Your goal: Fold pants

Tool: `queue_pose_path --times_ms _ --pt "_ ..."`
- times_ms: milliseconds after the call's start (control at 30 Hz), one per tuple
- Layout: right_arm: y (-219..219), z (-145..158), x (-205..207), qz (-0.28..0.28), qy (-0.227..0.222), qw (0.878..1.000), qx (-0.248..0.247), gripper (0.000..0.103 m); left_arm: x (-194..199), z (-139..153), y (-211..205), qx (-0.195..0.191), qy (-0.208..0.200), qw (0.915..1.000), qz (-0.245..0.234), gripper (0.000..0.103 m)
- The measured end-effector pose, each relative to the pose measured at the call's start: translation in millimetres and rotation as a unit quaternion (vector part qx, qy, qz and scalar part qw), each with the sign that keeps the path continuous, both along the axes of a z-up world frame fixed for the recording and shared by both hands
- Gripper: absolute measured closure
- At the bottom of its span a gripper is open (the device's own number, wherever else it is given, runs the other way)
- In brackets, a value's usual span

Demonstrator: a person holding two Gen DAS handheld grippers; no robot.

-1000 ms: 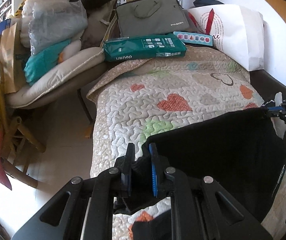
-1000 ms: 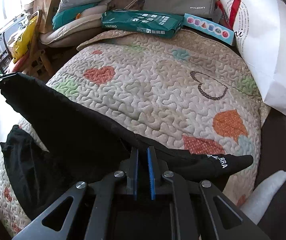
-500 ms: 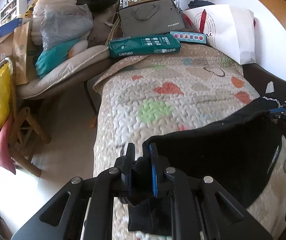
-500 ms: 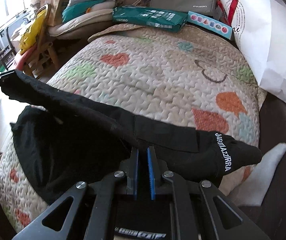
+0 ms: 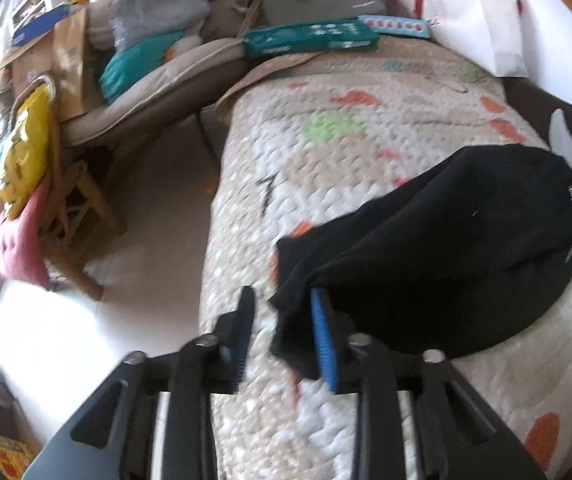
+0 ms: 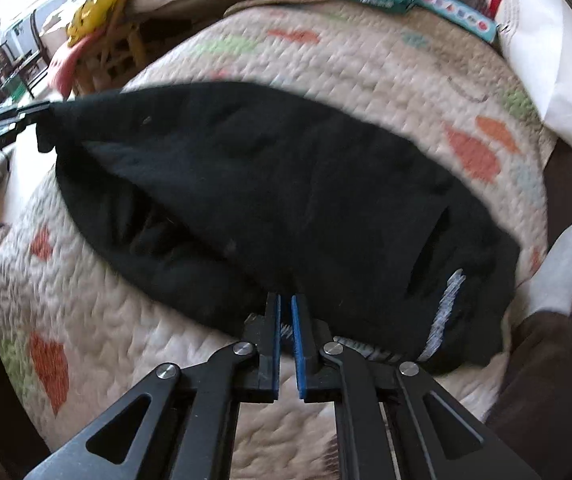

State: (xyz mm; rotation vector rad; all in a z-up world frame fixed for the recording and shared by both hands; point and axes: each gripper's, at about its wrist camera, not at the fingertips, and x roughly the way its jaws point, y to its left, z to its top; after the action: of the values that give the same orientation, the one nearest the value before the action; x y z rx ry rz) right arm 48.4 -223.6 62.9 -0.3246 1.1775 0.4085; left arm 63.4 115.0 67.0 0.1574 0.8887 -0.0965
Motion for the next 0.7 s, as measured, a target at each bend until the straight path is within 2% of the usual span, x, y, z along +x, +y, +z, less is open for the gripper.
queue_pose_path --times_ms 67,167,267,300,333,367,400,433,533,600,700 --pt "3.1 -10.7 -8.5 0.002 0.010 1.000 -0.003 0.097 -3.9 -2.2 9.7 -0.001 0.002 0.9997 0.024 0.045" --pt "4.0 -24.0 -17.9 0.003 0.019 1.000 -0.017 0.097 -6.8 3.4 26.1 -0.037 -0.008 0.9976 0.058 0.034" --pt "-1.1 -13.6 -17.7 -0.014 0.008 1.000 -0.003 0.094 -5.7 8.1 40.3 -0.063 -0.017 0.9932 0.097 0.027" --pt "-3.2 -7.1 -16.0 -0.024 -0.003 1.000 -0.002 0.086 -4.5 8.4 43.3 -0.069 -0.019 0.9916 0.108 0.027" --pt "-3.7 -1.1 -14.9 -0.031 -0.014 0.999 -0.001 0.062 -4.4 8.8 45.7 -0.067 -0.022 0.9903 0.119 0.027" --pt "-3.3 4.8 -14.1 -0.035 -0.024 0.999 0.001 0.046 -4.0 9.1 46.4 -0.061 -0.026 0.9893 0.130 0.027" --pt "-2.0 10.8 -13.7 -0.037 -0.037 0.999 0.003 0.020 -3.5 9.5 47.0 -0.058 -0.026 0.9889 0.134 0.027" --pt "2.3 17.7 -14.3 -0.034 -0.051 0.998 0.008 0.017 -3.5 10.2 49.1 -0.057 -0.028 0.9880 0.141 0.027" --pt "21.2 24.3 -12.0 -0.012 -0.059 0.998 0.020 0.019 -4.0 11.6 60.1 -0.058 -0.037 0.9824 0.174 0.027" --pt "34.6 17.6 -7.2 0.003 -0.070 0.998 -0.005 0.022 -4.1 11.3 72.3 -0.086 -0.036 0.9770 0.192 0.027" --pt "63.9 -0.7 -5.8 0.051 -0.086 0.993 -0.057 0.033 -3.5 10.0 85.2 -0.134 -0.034 0.9693 0.204 0.027"
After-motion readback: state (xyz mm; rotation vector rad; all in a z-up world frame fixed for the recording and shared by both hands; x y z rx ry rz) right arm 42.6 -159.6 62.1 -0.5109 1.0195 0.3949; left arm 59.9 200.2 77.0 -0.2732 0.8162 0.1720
